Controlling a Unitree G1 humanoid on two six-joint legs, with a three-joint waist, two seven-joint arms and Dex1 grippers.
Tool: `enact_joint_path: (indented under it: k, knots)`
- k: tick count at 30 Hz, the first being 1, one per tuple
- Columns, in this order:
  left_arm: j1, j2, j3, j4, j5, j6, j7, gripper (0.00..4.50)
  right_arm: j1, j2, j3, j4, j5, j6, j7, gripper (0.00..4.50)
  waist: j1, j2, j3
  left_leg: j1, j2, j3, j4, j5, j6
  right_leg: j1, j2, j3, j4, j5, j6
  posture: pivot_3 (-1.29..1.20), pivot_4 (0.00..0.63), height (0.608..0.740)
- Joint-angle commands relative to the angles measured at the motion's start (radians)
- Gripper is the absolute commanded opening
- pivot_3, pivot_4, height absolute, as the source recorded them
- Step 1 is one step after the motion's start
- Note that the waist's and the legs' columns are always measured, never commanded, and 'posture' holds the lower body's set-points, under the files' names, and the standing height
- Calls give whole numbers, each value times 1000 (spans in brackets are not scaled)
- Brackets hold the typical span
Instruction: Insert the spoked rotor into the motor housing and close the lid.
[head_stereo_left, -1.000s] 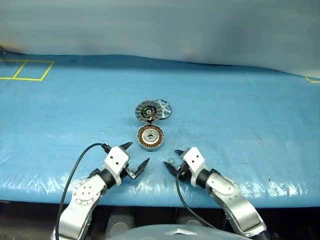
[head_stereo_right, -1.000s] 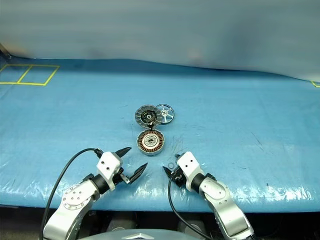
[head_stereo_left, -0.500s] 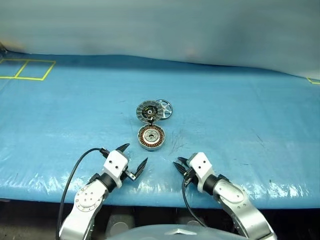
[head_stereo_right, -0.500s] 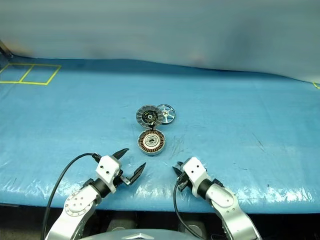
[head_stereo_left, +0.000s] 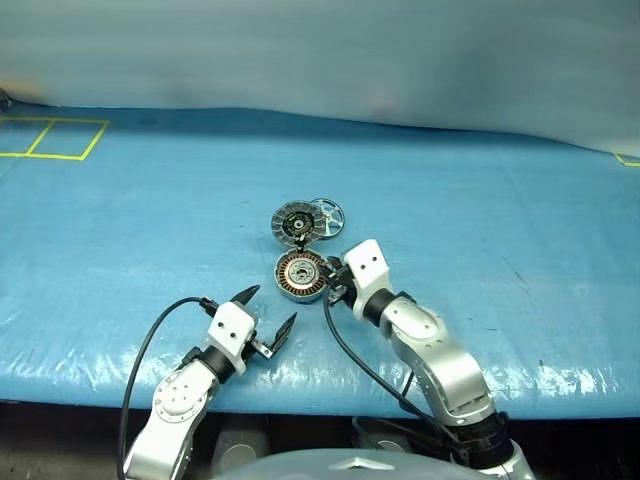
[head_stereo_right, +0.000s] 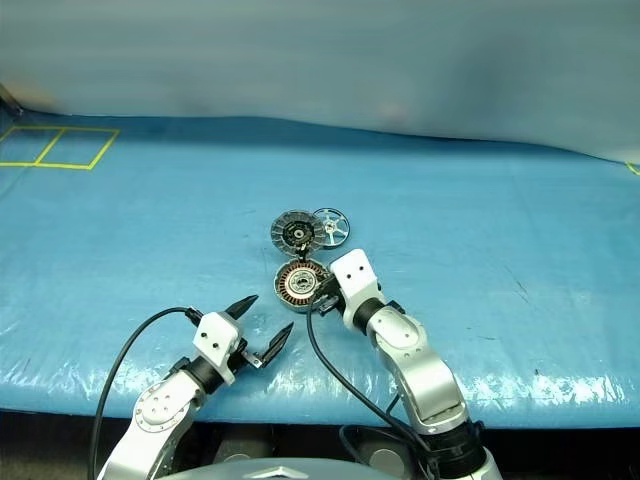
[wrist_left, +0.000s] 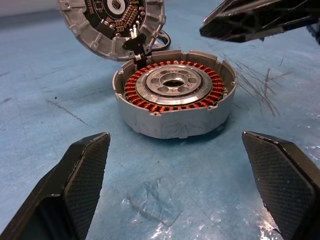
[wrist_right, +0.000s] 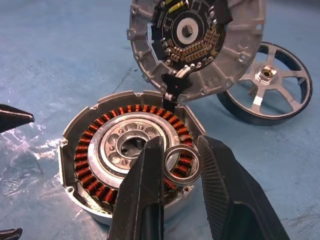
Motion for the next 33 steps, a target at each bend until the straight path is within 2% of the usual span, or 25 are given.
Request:
enact_joint_path:
  k: [1,11,22,33]
  knots:
    - [1,-3,3,2,5,-23,6,4500,-45,41,13,33,-11,11,-28,665,-1,0,0,0,0,0,0,0,0,0,0,0,0,0,0,0,150,740]
    - [6,-2,6,6,1,-26,3,4500,-82,100,45,106,-14,3,-37,665,-3,1,0,2,0,0,0,0,0,-1,0,0,0,0,0,0,150,740]
    - [4,3,7,6,2,-31,-1,4500,-73,96,87,128,-23,-3,-23,665,-4,1,0,2,0,0,1,0,0,-1,0,0,1,0,0,0,150,740]
    - [-5,6,4,33,4,-49,-3,4500,-77,107,75,169,-33,-15,-38,665,-6,1,0,4,0,0,1,0,0,-1,0,0,1,0,0,0,150,740]
